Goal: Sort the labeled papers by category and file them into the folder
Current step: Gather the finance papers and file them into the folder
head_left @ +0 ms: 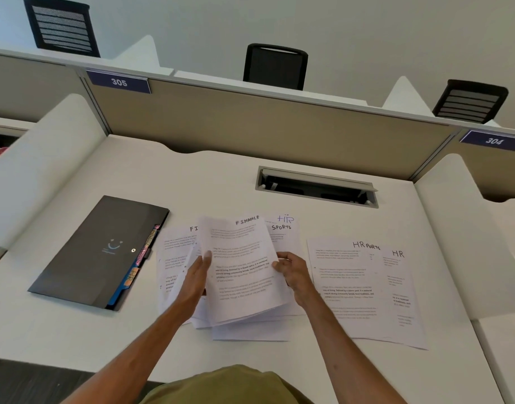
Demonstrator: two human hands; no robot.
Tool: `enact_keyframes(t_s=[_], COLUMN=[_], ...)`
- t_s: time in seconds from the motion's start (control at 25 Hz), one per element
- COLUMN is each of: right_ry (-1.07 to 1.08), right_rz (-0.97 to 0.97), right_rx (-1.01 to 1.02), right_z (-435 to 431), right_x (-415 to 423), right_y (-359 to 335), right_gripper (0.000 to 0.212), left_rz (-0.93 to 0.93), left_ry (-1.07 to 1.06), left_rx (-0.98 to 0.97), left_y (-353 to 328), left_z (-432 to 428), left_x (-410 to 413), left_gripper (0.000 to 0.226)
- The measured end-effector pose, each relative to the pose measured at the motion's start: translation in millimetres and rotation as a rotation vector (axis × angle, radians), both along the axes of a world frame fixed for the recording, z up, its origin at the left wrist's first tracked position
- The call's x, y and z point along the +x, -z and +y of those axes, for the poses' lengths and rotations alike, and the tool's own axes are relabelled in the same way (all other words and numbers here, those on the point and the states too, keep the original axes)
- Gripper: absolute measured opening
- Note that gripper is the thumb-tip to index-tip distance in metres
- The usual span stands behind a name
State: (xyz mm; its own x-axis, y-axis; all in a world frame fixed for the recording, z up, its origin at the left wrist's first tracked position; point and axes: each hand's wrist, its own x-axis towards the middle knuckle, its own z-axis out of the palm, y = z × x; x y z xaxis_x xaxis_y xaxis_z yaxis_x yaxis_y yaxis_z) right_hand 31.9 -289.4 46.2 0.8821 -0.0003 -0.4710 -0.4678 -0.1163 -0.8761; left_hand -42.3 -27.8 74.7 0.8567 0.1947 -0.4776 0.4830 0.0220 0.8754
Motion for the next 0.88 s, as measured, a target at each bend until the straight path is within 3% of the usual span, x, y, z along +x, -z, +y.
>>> enact_keyframes(t_s=[0.2,0.32,0.4,0.48,0.64,0.88], right_ry=[-0.07,-0.107,-0.186,-0.237,-0.253,-0.188], right_rz=[0.007,-0.074,-0.13,-0.155,-0.158,-0.142], right_rx=[-0.076,-0.569,-0.919,-1.094,-1.06,-0.964], right_z=[-1.7,-17.9,-27.5,-30.1,-27.3,-22.8], right_x=[0.5,0.6,-3.6,-10.4,-16.9,-13.6], right_y=[10.1,19.4,25.8,28.8,36.6,30.6], right_gripper=[0.023,0.025,0.04,0.054,0.061,0.042], left_rz=[0.069,0.12,0.087,0.06,0.035,0.025], left_ry=[0.039,0.001,-0.039,-0.065,-0.102,-0.16], left_rx=[0.159,0.176,0.116,0.092,0.056,0.052], left_y=[34.1,53.3,48.1,39.0,35.2,43.2], left_z=[11.7,25.0,26.1,26.1,26.9,33.3], left_x=[-2.2,-3.7,-6.9,-9.8,-13.2,-17.7], left_gripper=[0.051,0.067,0.062,0.053,0.049,0.05])
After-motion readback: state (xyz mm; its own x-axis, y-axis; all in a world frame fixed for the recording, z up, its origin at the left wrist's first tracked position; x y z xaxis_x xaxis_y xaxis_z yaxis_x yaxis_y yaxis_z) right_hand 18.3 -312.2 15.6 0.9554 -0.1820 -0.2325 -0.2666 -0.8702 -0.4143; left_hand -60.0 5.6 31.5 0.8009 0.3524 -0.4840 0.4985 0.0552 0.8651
